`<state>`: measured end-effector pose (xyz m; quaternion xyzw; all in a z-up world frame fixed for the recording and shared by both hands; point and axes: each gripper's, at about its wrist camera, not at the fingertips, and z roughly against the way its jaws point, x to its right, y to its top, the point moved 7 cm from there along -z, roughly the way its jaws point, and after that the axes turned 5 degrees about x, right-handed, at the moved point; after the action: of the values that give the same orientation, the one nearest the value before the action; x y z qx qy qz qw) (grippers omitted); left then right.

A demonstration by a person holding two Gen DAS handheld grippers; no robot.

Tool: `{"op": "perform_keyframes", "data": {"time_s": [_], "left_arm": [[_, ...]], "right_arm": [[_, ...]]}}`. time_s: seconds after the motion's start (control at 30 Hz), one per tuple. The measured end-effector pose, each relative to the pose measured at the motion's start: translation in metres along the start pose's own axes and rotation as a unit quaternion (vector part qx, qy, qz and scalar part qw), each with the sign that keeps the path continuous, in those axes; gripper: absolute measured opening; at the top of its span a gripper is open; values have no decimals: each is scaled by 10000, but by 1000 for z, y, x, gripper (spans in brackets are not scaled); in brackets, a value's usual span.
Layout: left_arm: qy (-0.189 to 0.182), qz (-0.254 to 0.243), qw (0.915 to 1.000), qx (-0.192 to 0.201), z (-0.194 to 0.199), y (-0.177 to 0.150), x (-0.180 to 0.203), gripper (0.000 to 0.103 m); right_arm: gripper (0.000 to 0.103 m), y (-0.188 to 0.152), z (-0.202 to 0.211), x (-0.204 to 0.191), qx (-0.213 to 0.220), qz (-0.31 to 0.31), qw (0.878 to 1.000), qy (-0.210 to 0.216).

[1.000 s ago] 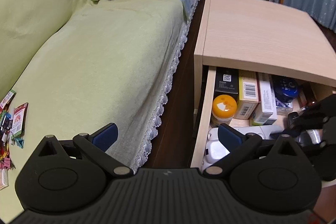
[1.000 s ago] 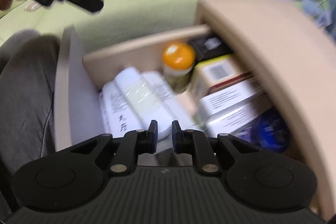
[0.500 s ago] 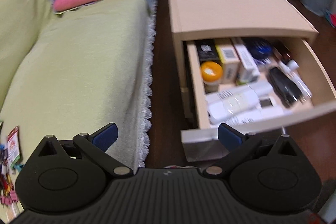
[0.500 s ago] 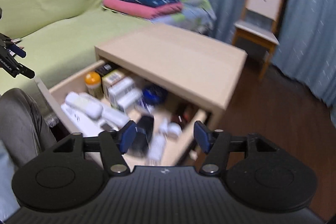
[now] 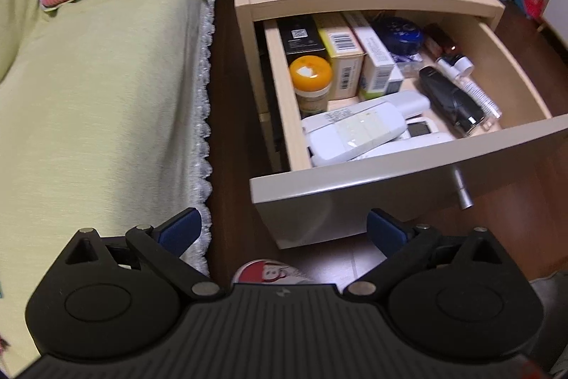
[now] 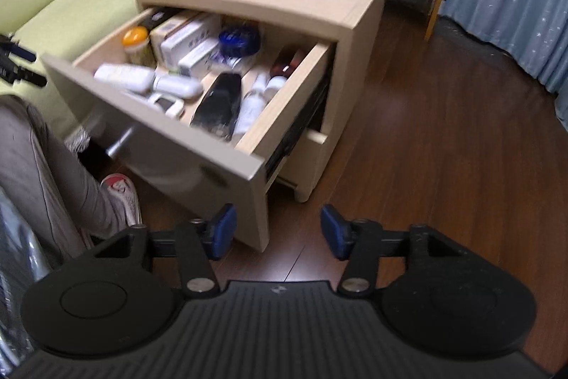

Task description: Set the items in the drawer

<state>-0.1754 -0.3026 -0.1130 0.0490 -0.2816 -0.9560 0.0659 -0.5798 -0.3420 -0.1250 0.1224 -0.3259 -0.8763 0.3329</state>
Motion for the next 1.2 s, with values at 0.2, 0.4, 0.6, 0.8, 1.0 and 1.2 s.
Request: {"op": "perform_keyframes", "data": {"time_s": [0.2,0.4,0.6,0.8,1.0,1.2], "left_arm": [[-64,-106,9999,81,-9,1,2,97],[-148,-214,9996,56,-18,1,6,85],[-279,-394,9987,129,-18,2,12,82],[-345,-568,9977,161,-18,3,17,76],[-365,-545,9976,208,-18,3,16,75],[-367,-539,9976,226,-18,4,16,75]], "right_arm": [[44,-1,-9,-10,-12,130,9999,110],[44,-1,-18,-20,-24,260,9994,220],[36,1,-21,-27,-47,294,9992,278],[28,4,-22,-27,-85,306,9993,175],[27,5,-23,-26,-102,264,9995,123],[27,6,-26,-26,-104,234,9996,67]]}}
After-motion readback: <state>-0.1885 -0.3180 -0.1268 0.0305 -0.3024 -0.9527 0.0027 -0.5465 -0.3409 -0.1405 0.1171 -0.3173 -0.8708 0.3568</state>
